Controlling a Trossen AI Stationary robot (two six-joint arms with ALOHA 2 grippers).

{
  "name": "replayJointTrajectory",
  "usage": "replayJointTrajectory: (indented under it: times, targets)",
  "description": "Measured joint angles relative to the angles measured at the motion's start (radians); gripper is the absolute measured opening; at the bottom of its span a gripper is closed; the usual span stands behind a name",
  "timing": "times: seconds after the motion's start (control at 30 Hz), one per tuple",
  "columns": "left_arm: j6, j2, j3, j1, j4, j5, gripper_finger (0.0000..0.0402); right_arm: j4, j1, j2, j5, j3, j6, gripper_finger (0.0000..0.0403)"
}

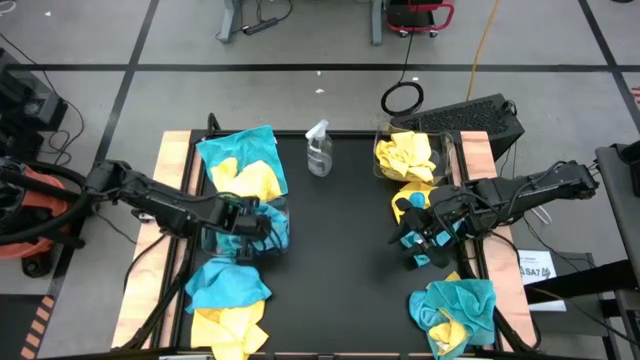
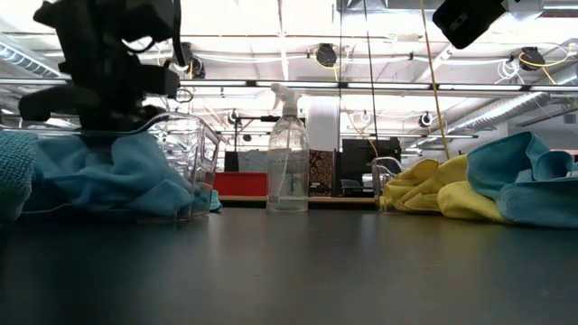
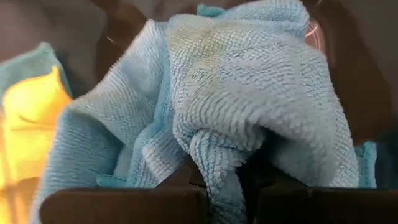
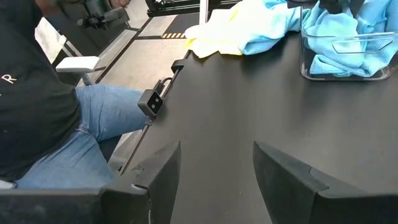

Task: Sort microfiber towel by color & place in baskets
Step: Put the blue towel into the bottom transparent bin

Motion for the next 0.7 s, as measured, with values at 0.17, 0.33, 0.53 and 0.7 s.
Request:
replayJointTrajectory:
  times: [0.17, 0.33, 0.53, 0.7]
  targets:
    - [0.000, 0.000, -0.031, 0.027, 0.048, 0.028, 0.0034, 0.000, 0.000, 0.000, 0.000, 0.000, 0.000, 0.0194]
    - [-0.011, -0.001, -0.045, 0.036, 0.065, 0.037, 0.0044, 0.000, 0.000, 0.000, 0.000, 0.000, 0.000, 0.0194]
    - [-0.036, 0.000, -0.034, 0.037, 0.050, 0.037, 0.0119, 0.000, 0.000, 0.000, 0.000, 0.000, 0.001, 0.0194]
    - [-0.064, 0.001, 0.019, 0.037, -0.019, 0.037, 0.0196, 0.000, 0.000, 0.000, 0.000, 0.000, 0.001, 0.0194]
